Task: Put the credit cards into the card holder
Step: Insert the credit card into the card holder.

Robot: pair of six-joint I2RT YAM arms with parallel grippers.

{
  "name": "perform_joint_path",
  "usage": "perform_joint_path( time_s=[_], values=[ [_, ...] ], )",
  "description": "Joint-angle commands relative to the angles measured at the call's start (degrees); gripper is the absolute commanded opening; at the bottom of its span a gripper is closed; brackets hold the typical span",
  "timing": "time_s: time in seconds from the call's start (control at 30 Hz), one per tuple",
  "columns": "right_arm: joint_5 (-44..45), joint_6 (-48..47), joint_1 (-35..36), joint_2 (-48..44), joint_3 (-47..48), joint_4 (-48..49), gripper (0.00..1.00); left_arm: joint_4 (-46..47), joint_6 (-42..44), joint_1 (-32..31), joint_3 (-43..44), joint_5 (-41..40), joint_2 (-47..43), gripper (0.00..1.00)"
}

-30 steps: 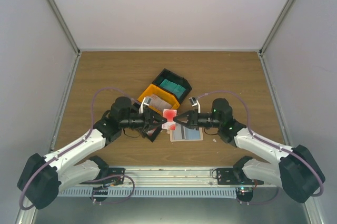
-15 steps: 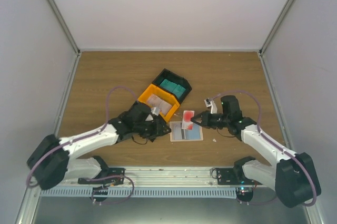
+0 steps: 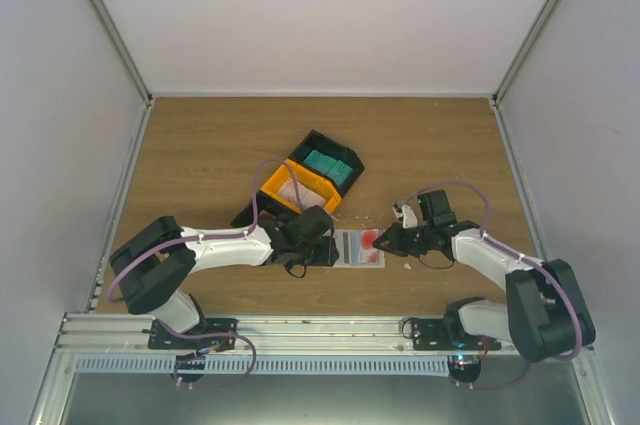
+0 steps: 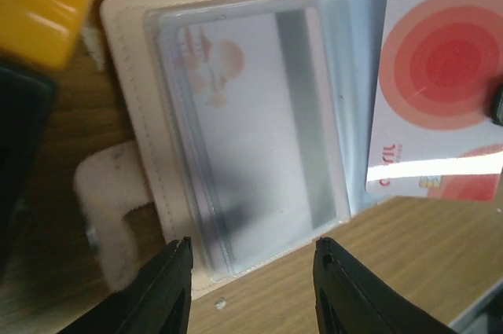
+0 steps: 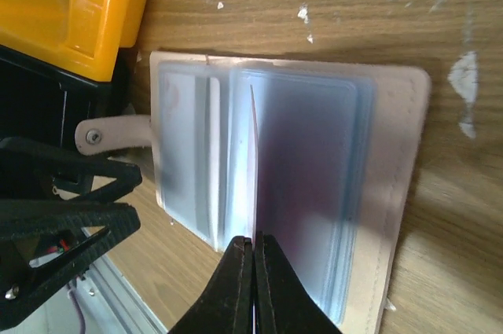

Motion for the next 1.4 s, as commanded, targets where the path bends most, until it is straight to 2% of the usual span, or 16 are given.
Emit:
perform_joint_path(
  time_s=[0.0,0.3,0.8,1.03,1.37],
  values=[
    [-5.92,-0.74,-0.69,3.29,-1.45,6.36,0.01,-1.41,0.01,-0.55,0.29,-5.67,0.14,0.46],
    [-10.94,1.62,-0.66,7.43,-3.69,12.42,0.01,-3.50,-0.74,-2.39,0.07,-8.30,1.69,0.51],
    [-8.76,10.22,-0.61,7.03,-6.79,17.65,0.01,-6.59,1.22,-3.45,3.65,-15.42,3.52,0.60],
    [-12.55,12.99,-0.62,5.51,-8.72,24.16,0.01,-4.50,2.03,-3.38,3.53,-13.85,6.24,0.48],
    [-10.11,13.34,-0.71,6.92,-9.45,24.79,0.00,-2.73,2.85,-3.43,2.77,-9.80,7.08,0.31]
  ],
)
